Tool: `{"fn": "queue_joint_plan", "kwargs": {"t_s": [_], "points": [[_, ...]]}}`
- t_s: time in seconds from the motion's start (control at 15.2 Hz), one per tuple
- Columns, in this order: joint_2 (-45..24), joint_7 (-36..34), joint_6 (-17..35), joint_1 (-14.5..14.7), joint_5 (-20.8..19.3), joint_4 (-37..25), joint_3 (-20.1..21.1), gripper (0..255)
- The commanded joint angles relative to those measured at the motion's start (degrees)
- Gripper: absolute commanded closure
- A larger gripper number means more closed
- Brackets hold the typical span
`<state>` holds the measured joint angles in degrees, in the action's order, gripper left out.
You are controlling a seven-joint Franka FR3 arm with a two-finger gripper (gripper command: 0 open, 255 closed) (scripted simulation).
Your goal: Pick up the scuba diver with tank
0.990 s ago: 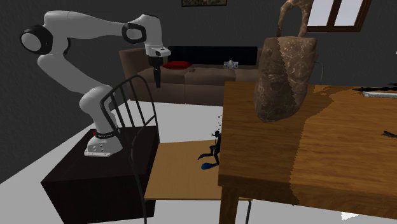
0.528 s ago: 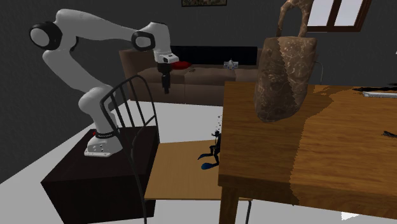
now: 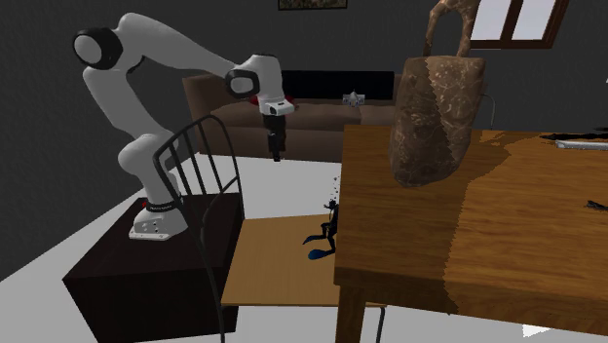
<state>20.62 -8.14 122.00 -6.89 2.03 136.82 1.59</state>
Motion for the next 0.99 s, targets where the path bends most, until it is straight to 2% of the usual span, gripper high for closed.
{"fn": "queue_joint_plan", "kwargs": {"t_s": [0.0,0.46,0.92], "points": [[-3.7,-2.1,3.0,-1.2,-0.9,-1.7,-0.2,0],[-16.1,-10.0,11.8,-4.7,-4.3,-8.1,-1.2,0],[-27.9,-17.8,17.9,-7.1,-7.5,-16.5,-3.7,0]]}}
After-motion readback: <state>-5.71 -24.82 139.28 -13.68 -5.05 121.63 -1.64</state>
